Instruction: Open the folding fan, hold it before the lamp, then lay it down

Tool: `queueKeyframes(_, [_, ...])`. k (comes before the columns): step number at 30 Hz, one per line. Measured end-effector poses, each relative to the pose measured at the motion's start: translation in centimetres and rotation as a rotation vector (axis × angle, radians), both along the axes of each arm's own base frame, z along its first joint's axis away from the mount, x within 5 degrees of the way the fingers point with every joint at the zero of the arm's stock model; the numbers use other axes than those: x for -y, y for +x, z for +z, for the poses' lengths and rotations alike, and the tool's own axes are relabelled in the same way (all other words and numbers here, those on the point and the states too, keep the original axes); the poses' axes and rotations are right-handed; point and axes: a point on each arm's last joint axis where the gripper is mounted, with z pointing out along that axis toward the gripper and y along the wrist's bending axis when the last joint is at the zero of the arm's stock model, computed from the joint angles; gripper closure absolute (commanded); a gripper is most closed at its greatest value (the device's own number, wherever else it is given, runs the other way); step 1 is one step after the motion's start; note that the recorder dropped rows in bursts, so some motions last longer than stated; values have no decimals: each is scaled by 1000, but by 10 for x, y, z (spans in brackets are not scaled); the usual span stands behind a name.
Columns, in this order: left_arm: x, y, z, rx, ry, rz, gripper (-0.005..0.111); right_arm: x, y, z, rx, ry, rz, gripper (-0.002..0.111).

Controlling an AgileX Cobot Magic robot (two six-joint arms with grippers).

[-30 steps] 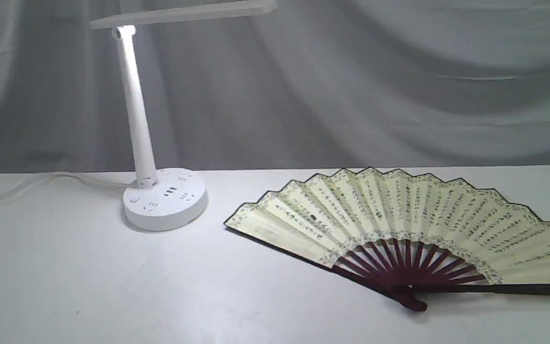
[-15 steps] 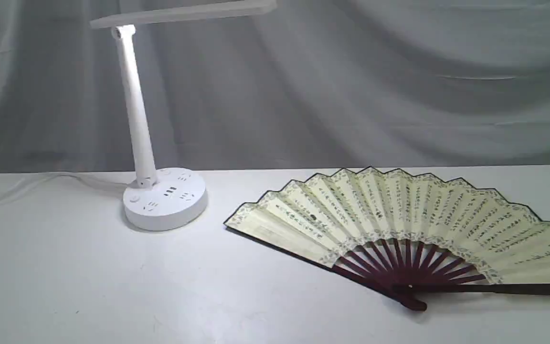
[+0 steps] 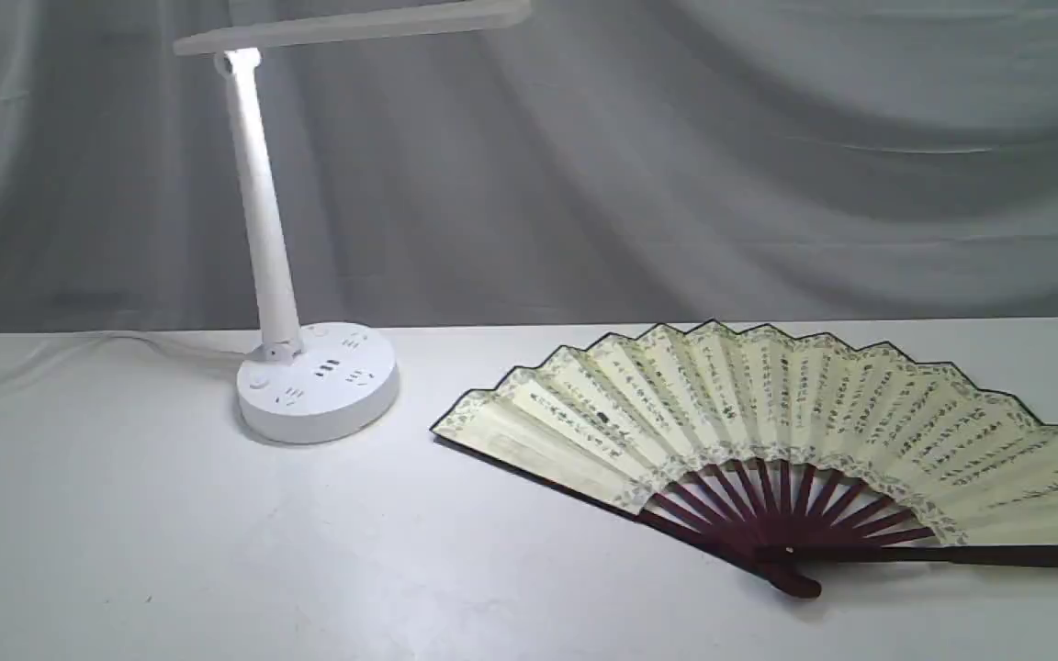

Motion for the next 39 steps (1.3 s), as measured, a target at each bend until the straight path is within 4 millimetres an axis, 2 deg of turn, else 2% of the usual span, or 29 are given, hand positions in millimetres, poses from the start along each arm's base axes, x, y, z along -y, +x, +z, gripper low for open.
queueKeyframes(39, [0,0,0,0,3,0,107,0,0,0,0,24,-3,108])
